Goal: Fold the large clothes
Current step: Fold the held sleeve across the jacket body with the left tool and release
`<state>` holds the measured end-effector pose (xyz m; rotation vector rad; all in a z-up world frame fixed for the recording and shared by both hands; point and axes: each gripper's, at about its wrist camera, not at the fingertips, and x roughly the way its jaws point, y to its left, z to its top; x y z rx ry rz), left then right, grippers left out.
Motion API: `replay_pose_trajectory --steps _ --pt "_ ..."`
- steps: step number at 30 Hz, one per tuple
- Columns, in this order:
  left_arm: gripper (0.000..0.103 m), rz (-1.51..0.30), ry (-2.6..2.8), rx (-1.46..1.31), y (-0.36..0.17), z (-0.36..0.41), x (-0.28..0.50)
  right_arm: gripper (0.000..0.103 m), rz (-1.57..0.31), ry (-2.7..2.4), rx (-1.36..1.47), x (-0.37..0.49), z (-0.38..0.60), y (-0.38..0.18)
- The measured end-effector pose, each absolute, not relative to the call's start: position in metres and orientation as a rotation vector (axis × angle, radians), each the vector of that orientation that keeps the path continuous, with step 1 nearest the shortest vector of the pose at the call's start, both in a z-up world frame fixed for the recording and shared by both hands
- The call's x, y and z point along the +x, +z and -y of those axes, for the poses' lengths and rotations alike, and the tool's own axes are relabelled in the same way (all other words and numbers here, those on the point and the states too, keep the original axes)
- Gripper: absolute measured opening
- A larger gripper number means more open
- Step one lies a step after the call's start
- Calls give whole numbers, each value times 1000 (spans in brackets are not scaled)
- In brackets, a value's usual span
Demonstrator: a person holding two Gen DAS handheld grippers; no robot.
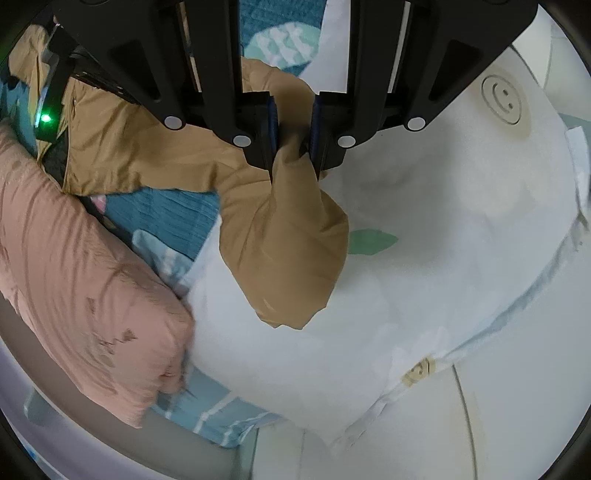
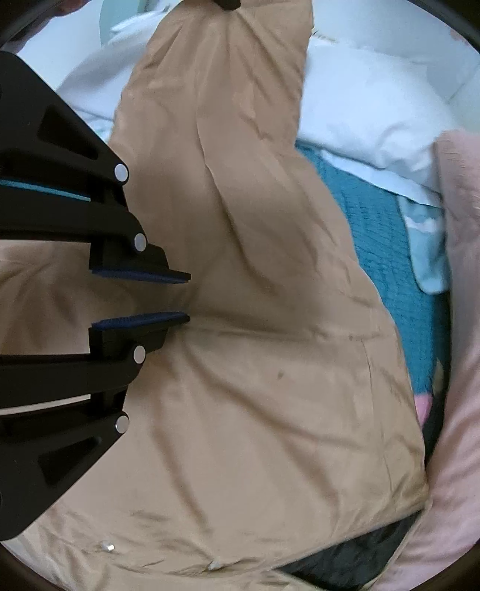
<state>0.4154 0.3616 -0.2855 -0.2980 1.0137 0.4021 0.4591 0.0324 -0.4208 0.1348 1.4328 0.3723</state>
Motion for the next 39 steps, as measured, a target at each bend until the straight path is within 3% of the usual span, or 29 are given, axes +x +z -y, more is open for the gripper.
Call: replay_pose_trajectory --steps 11,19,29,39 --pt "14 -1006 268 -205 -247 -252 419 16 -1316 290 244 422 62 -344" --pt "14 -1027 135 -128 -236 -139 430 16 -1244 157 319 403 161 -319" --pt "14 -1095 -9 -63 -259 -1 437 19 -1191 13 395 358 271 -306" --pt "14 -1193 -105 8 -323 111 428 19 -1209 -101 464 326 346 -321"
